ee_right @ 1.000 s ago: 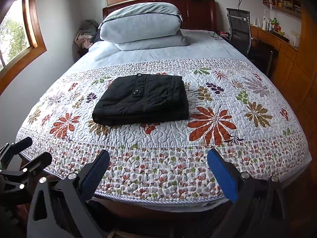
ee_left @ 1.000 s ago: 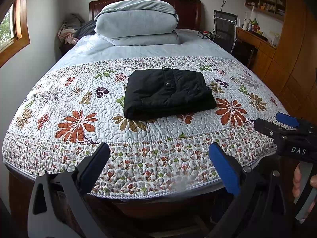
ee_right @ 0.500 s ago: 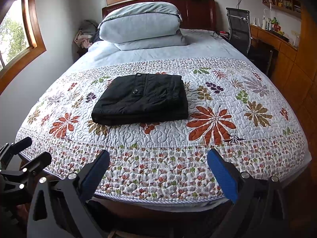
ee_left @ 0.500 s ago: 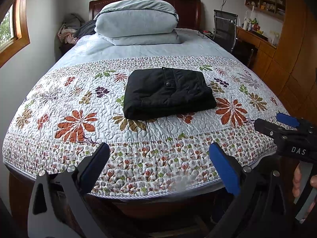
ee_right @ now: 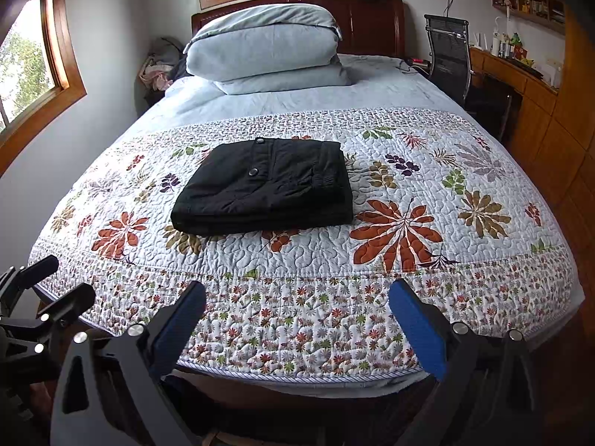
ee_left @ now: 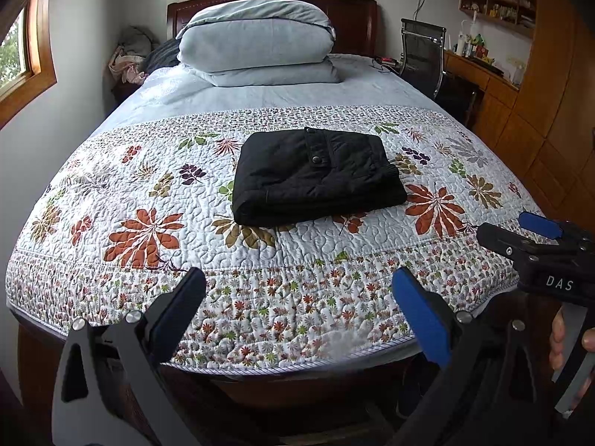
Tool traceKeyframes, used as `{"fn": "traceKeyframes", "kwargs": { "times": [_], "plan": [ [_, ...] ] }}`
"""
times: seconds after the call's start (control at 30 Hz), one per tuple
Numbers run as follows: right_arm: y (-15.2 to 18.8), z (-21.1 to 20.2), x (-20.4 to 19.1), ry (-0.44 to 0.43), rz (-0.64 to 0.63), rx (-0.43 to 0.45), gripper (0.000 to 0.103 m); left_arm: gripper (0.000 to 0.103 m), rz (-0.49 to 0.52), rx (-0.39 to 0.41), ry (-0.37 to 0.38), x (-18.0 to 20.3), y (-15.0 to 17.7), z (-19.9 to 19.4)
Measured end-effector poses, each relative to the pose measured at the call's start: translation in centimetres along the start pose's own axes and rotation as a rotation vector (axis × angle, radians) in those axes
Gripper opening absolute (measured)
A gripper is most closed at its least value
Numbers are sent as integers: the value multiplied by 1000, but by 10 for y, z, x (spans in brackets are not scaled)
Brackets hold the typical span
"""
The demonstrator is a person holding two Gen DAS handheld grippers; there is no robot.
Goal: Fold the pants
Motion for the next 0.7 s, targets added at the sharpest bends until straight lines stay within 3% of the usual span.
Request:
{"fn": "traceKeyframes", "kwargs": {
  "times": [0.7],
  "plan": [
    [0, 3, 3, 5, 2, -3, 99, 100, 5, -3, 1, -2, -3, 1]
  ]
}}
Point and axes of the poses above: each gripper's, at about its wrist camera, not at the fingertips, and z roughly the way its jaws point, x to its right, y to its underside, the point moved 8 cm from there along z, roughly the way its jaws point, and after that the axes turned 6 degrees about -x, right-handed, at the moved point
